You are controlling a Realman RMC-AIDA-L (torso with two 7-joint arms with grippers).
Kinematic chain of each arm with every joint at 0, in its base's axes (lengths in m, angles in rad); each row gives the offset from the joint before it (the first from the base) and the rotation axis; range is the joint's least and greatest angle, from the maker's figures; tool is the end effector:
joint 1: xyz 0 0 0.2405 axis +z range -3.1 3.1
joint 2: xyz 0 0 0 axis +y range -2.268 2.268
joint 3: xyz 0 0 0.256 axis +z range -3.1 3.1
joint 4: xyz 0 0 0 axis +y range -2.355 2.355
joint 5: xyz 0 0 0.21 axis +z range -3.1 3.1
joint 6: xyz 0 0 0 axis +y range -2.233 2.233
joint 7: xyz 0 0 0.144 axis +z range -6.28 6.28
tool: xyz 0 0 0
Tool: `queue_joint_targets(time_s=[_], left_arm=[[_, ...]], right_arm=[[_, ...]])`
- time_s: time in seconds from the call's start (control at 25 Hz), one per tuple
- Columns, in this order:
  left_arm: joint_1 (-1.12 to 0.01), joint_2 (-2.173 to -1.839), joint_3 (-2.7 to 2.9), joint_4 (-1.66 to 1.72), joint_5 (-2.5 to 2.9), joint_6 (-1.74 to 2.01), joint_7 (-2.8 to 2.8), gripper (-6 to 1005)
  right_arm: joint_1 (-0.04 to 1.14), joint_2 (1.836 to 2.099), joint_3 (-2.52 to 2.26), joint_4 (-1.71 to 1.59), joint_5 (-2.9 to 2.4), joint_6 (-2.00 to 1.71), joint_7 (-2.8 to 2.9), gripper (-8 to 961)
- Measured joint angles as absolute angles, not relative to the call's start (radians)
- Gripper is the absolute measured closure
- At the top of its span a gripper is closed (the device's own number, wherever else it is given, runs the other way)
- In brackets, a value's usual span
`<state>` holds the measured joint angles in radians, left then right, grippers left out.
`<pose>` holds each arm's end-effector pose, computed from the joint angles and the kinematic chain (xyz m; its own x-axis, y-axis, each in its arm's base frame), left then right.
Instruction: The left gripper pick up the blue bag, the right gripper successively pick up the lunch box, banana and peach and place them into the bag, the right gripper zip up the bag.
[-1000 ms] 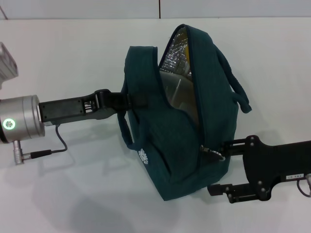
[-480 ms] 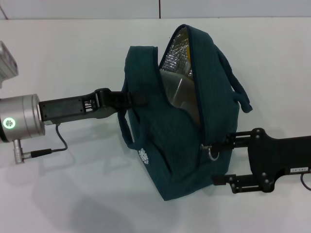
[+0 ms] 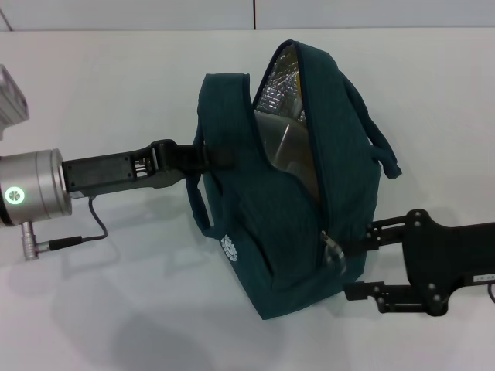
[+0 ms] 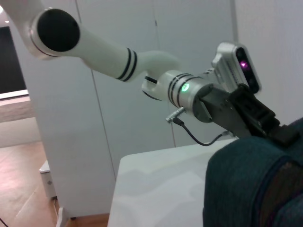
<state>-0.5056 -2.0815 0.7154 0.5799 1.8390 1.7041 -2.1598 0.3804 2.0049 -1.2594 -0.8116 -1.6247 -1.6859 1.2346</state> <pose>-0.2445 0.3088 -0.0035 0.1591 0.8802 0.4471 0.7886 -0.3857 0.4789 0.2316 0.2782 -0.0114 0.8701 -0.0793 -0.4865 -0.0737 -0.9968 0.0306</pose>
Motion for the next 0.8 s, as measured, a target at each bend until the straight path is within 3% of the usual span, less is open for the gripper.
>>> queue_joint_targets(time_s=[0.12, 0.8], left_arm=[[-0.505, -2.082, 0.715, 0.58, 1.839, 1.704, -2.16, 954], [-0.511, -2.082, 0.716, 0.58, 1.839, 1.704, -2.16, 954]], right_arm=[[0.379, 2.0, -1.238, -0.812, -1.626, -1.705, 1.235, 458], [0.382, 2.013, -1.229, -0.797, -1.655, -1.658, 1.239, 450]])
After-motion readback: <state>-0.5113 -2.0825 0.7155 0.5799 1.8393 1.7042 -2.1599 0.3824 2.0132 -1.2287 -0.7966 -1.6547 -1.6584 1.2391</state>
